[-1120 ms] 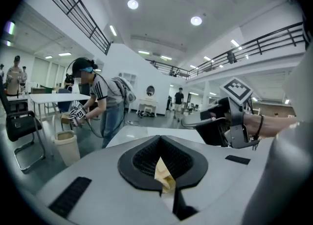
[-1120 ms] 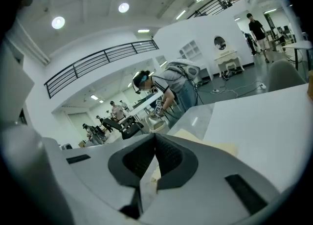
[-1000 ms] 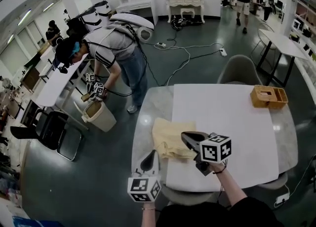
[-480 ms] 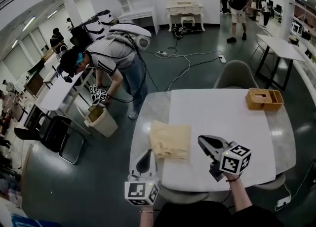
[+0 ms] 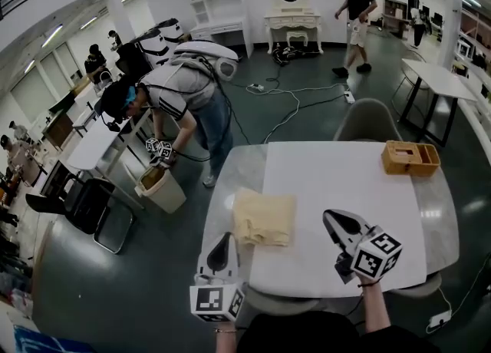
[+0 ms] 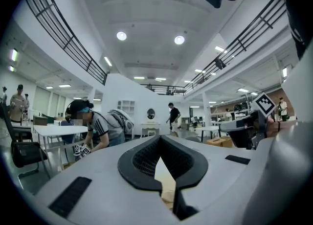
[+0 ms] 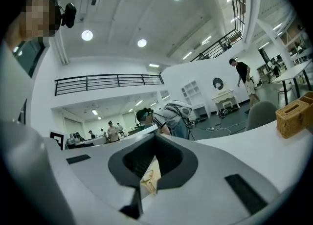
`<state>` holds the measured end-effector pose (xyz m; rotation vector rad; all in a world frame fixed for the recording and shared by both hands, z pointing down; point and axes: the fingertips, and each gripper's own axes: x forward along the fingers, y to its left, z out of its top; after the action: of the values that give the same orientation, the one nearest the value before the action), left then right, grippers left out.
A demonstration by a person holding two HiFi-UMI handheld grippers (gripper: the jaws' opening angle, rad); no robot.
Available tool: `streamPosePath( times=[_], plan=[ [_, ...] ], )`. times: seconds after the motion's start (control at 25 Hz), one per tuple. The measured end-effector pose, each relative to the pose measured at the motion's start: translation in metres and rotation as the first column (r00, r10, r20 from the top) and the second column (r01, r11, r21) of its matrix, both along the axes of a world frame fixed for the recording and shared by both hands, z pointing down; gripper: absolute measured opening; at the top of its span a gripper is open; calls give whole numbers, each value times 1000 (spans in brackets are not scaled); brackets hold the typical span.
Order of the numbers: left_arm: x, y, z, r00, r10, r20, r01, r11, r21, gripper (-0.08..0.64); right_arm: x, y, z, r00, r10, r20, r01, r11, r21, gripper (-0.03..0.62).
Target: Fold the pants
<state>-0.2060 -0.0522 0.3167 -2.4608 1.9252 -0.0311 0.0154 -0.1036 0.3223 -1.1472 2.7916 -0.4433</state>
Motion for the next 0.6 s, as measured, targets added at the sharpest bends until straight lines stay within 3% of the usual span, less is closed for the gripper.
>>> streamPosePath(
  times=[0.6],
  plan=[
    [2,6,-1,1000,-18,20,18,1000,-5,14,23,0,-1,992,86,-96,-80,995,61,14]
  ],
)
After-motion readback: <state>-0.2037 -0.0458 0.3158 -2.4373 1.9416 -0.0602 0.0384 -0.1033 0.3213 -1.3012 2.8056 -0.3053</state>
